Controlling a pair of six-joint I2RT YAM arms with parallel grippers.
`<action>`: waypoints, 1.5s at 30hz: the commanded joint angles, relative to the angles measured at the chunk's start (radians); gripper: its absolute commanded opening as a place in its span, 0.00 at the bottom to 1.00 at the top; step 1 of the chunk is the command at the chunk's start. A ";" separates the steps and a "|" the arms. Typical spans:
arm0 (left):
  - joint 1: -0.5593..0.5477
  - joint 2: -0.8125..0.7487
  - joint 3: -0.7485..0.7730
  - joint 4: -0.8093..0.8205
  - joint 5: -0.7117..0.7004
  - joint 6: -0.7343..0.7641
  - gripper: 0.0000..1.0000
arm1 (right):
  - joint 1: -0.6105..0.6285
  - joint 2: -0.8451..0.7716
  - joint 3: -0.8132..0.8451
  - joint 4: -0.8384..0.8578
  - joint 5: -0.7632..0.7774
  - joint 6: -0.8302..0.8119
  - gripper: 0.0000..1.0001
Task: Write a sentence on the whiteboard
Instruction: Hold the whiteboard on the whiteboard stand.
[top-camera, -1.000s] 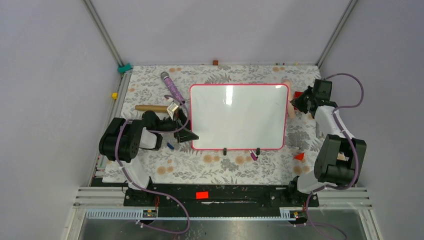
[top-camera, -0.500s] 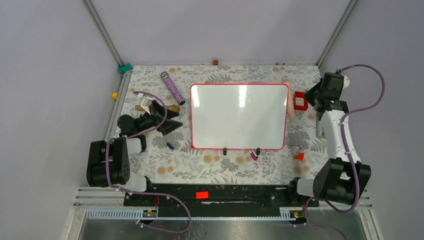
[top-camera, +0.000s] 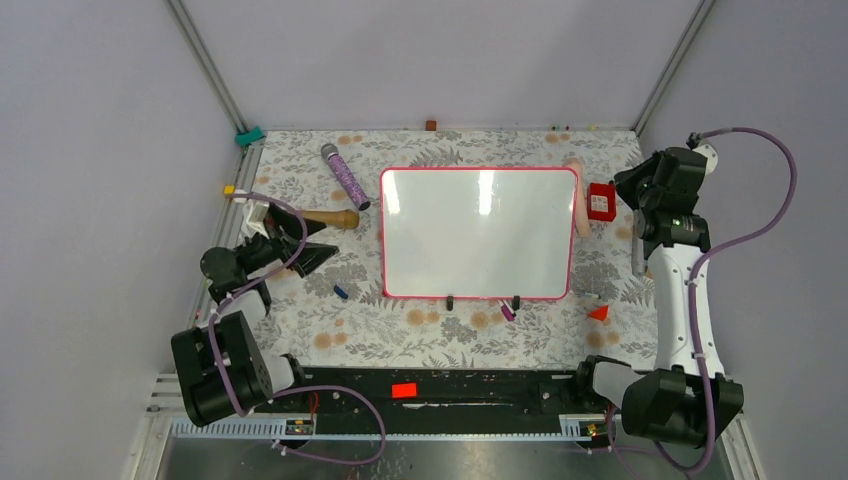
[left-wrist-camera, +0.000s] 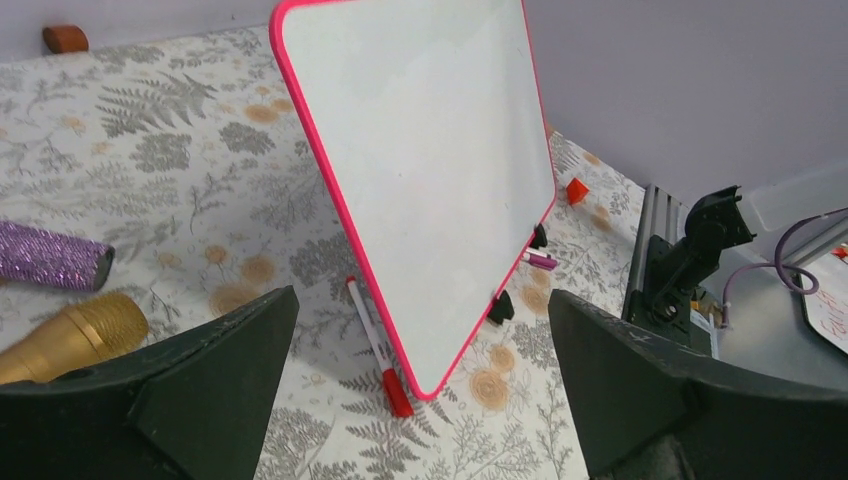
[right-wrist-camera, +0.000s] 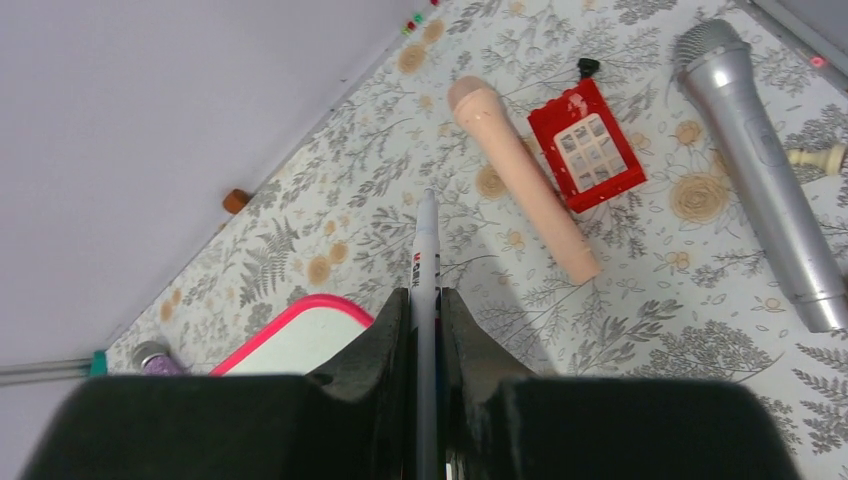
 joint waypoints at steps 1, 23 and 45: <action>0.039 -0.032 -0.063 0.043 0.124 -0.001 0.99 | 0.026 -0.045 0.033 0.007 -0.053 0.012 0.00; -0.026 -0.290 -0.048 0.047 0.180 -0.067 0.99 | 0.593 -0.074 0.177 -0.013 0.092 -0.035 0.00; -0.059 -0.516 0.088 -0.443 0.205 0.074 0.99 | 0.652 -0.112 0.207 -0.036 0.128 -0.062 0.00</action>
